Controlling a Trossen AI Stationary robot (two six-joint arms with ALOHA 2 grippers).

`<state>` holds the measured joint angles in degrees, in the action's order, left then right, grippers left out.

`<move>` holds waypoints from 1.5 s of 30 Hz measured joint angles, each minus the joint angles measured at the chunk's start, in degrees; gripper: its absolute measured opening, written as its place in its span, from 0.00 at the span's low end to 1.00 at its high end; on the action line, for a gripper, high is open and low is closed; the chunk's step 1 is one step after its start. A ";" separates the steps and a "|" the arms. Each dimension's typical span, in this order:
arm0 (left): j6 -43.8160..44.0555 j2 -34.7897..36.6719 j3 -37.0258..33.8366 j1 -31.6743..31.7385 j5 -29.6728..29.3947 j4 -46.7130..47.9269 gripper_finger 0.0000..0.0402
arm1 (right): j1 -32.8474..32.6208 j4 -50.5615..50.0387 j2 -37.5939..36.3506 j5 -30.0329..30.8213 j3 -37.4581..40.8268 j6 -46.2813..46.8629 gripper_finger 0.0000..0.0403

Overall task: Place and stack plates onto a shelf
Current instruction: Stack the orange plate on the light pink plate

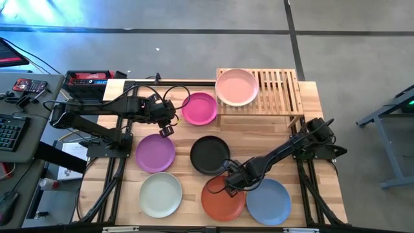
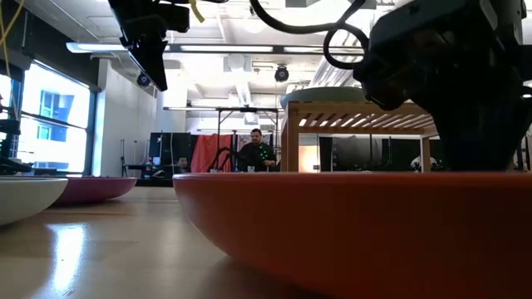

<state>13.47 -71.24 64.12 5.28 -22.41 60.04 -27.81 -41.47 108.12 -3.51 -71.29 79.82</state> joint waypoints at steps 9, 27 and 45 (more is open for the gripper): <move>0.00 0.02 0.00 -0.01 0.00 -0.01 0.25 | 0.05 0.19 0.00 -2.25 -0.02 1.69 0.01; -0.04 0.02 0.00 0.00 0.00 -0.01 0.25 | 0.04 -5.69 -0.09 -2.54 -5.69 2.25 0.00; -0.04 0.02 0.00 -0.01 0.00 -0.01 0.25 | 0.07 -5.47 -0.11 1.23 -6.40 0.19 0.17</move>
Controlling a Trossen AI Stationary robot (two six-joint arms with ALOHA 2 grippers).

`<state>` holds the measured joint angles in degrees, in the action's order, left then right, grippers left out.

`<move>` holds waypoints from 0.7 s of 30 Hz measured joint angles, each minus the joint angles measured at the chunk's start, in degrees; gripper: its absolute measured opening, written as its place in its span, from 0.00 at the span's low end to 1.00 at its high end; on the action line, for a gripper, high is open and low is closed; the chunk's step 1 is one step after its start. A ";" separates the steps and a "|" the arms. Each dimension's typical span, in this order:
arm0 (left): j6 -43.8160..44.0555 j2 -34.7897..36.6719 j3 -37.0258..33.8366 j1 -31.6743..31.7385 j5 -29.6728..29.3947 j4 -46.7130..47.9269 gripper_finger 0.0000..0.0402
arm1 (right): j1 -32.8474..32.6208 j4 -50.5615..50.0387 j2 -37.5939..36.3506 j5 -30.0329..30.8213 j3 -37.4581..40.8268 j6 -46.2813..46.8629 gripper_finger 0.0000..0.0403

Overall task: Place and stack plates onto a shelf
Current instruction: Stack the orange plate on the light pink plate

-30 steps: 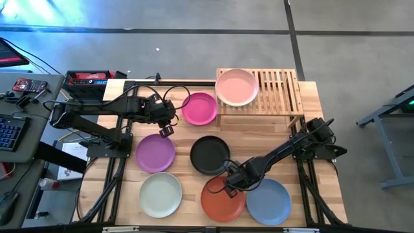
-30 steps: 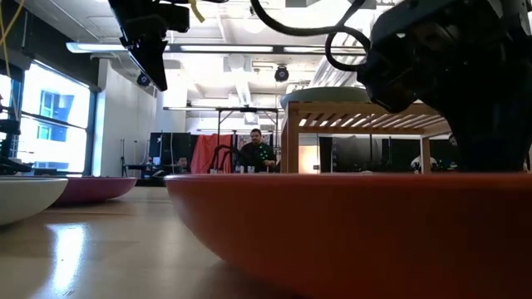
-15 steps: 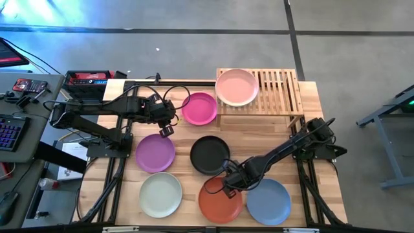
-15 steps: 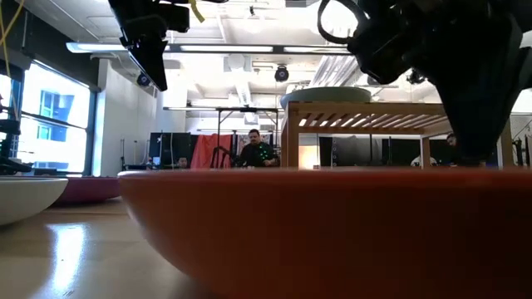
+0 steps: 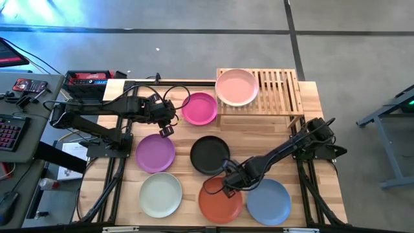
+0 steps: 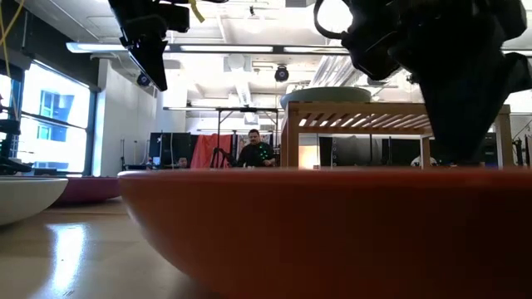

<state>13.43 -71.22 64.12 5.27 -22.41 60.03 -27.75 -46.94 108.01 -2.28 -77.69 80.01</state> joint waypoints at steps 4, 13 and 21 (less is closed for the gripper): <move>0.00 0.00 0.00 -0.01 0.00 0.00 0.25 | 0.00 0.15 0.00 2.45 0.46 0.06 0.26; -0.02 0.00 0.00 0.01 0.00 0.02 0.25 | 0.00 5.09 0.00 1.07 3.65 1.10 0.28; -0.02 0.00 -0.01 0.01 -0.01 0.00 0.25 | 0.07 5.15 0.74 1.68 3.68 0.96 0.28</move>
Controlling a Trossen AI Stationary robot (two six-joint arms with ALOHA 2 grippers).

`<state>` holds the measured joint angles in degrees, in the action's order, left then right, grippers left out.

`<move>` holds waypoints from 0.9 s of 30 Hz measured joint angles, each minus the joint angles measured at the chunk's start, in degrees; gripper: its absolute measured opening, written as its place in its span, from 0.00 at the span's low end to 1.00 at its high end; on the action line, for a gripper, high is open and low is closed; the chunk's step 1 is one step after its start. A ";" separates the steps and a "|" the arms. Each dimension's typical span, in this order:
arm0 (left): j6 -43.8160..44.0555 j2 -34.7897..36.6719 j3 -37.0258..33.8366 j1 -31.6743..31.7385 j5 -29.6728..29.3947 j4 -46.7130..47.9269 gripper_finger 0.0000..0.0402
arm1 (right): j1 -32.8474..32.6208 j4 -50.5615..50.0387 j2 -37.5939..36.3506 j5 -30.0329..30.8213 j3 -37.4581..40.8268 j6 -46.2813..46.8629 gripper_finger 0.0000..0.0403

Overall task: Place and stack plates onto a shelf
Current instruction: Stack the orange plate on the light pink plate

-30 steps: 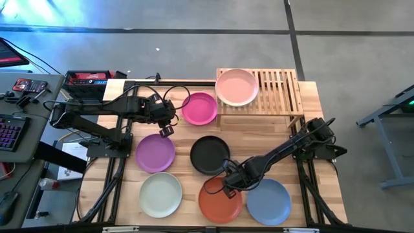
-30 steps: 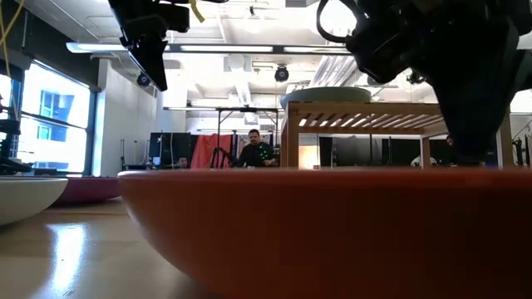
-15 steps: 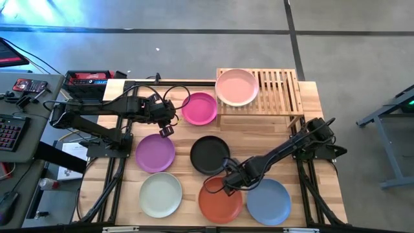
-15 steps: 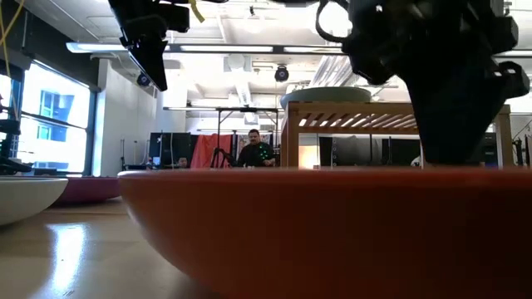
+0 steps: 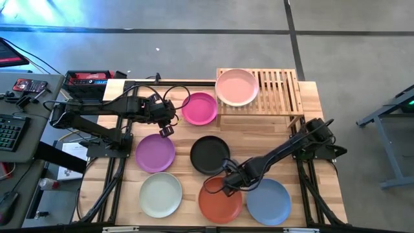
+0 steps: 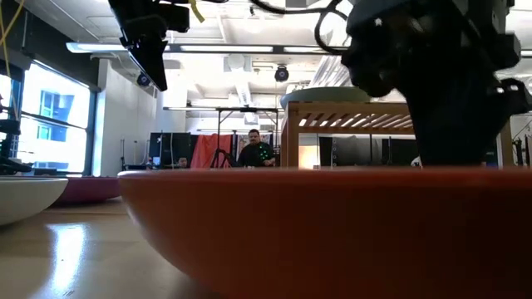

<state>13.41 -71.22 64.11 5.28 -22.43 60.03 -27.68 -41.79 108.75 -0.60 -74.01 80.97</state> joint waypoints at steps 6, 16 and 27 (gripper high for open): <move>-0.04 0.00 -0.01 0.00 -0.01 0.00 0.25 | 0.31 1.04 1.95 -3.87 0.04 -0.74 0.28; -0.09 0.00 -0.01 -0.01 -0.01 0.04 0.25 | 1.32 1.38 2.21 -4.08 0.04 -0.21 0.11; -0.09 0.00 -0.01 -0.02 -0.01 0.07 0.25 | 1.92 -0.91 2.21 -6.82 -3.29 -1.49 0.01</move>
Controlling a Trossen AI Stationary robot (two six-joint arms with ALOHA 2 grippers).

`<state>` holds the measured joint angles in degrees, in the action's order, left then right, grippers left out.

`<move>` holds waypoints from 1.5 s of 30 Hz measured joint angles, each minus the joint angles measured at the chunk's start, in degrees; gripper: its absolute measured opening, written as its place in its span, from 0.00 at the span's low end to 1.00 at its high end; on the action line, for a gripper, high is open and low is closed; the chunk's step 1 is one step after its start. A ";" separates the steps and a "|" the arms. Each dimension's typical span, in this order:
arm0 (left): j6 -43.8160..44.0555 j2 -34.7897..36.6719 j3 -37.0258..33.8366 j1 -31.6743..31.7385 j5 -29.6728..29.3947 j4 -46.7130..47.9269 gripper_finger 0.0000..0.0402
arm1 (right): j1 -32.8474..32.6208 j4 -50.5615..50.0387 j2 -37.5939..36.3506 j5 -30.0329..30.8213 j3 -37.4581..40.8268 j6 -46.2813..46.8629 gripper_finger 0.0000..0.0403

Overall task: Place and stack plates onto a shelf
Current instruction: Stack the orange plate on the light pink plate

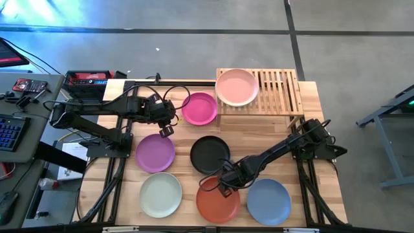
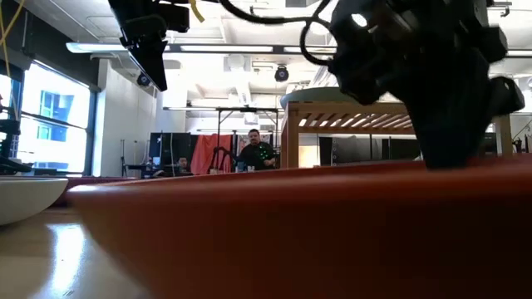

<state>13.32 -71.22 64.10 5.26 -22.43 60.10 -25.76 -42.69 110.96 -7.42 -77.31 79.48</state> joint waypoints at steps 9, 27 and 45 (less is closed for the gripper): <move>0.02 -0.02 0.00 0.00 0.02 0.00 0.25 | 0.00 -13.65 -0.01 -0.07 -9.61 -2.64 0.00; 0.04 0.00 0.00 0.00 0.01 0.00 0.25 | 4.23 -40.41 -0.02 5.94 -29.21 -12.54 0.00; 0.07 -0.02 0.00 0.00 0.00 -0.16 0.25 | 25.21 -47.34 -12.09 13.70 -38.94 -37.91 0.00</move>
<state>13.39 -71.24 64.10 5.26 -22.44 59.93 -0.55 -90.03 98.87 6.28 -116.25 41.57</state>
